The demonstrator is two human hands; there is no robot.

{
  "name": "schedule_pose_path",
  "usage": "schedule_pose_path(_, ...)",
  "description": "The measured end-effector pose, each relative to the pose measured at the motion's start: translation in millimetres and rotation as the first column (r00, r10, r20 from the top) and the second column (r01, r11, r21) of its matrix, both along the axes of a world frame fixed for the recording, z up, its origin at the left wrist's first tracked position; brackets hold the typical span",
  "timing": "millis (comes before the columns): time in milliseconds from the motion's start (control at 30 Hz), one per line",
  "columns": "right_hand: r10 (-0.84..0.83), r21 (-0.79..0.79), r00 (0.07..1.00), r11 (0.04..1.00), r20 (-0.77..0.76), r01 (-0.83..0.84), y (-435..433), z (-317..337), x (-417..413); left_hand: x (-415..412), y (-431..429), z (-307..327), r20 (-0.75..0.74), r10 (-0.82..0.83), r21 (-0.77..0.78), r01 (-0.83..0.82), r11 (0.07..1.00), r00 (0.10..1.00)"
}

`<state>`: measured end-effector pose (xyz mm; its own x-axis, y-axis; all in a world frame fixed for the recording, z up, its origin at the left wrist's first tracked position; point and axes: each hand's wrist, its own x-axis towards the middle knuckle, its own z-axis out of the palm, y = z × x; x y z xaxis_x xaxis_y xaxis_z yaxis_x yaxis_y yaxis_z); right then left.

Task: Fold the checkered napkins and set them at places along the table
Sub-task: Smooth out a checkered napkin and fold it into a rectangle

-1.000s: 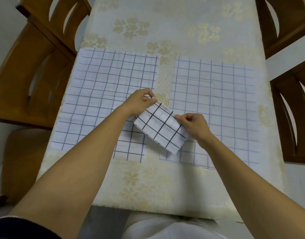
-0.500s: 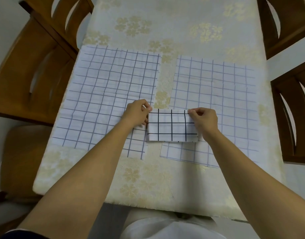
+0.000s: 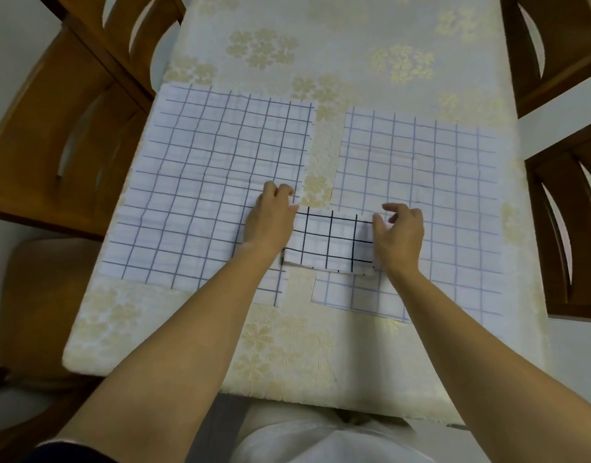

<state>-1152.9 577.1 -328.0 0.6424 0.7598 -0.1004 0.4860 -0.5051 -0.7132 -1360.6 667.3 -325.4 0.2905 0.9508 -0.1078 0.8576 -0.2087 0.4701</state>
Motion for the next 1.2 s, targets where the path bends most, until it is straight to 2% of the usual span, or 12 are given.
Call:
schedule_pose_path(67,0.118,0.107,0.985,0.985,0.127,-0.132,-2,3,-19,6,-13,5,-0.003,-0.012,0.181,0.012,0.983,1.0)
schedule_pose_path(133,0.25,0.149,0.942,0.946,0.223,-0.286,-3,4,-42,20,-33,2,0.017,-0.101,0.253,0.093,0.963,0.995)
schedule_pose_path(200,0.337,0.152,0.924,0.919,0.18,-0.364,-2,2,-58,33,-50,-8,0.033,-0.203,0.235,0.19,0.953,0.979)
schedule_pose_path(333,0.468,0.006,0.879,0.883,0.091,-0.47,2,-9,-68,43,-58,-29,-0.02,-0.22,0.149,0.221,0.964,0.975)
schedule_pose_path(467,0.579,-0.103,0.805,0.816,0.132,-0.569,-3,-26,-61,44,-58,-40,-0.135,-0.299,0.061,0.309,0.949,0.945)
schedule_pose_path(600,0.623,-0.218,0.746,0.782,0.235,-0.584,-10,-36,-53,42,-61,-44,-0.259,-0.301,0.019,0.317,0.948,0.918)
schedule_pose_path(700,0.644,-0.338,0.724,0.757,0.247,-0.559,-10,-37,-44,41,-59,-41,-0.245,-0.268,-0.019,0.272,0.962,0.932)
schedule_pose_path(967,0.592,-0.556,0.756,0.742,0.28,-0.375,-16,-33,-21,29,-56,-38,-0.318,-0.167,-0.065,0.155,0.986,0.933)
schedule_pose_path(1033,0.557,-0.549,0.78,0.762,0.286,-0.344,-14,-29,-24,30,-53,-33,-0.316,-0.153,-0.059,0.142,0.988,0.936)
schedule_pose_path(1100,0.531,-0.465,0.782,0.81,0.326,-0.357,-8,-22,-32,31,-50,-27,-0.292,-0.142,0.006,0.151,0.989,0.946)
schedule_pose_path(1200,0.603,-0.351,0.72,0.793,0.342,-0.498,0,-18,-52,34,-48,-28,-0.26,-0.225,0.007,0.235,0.972,0.939)
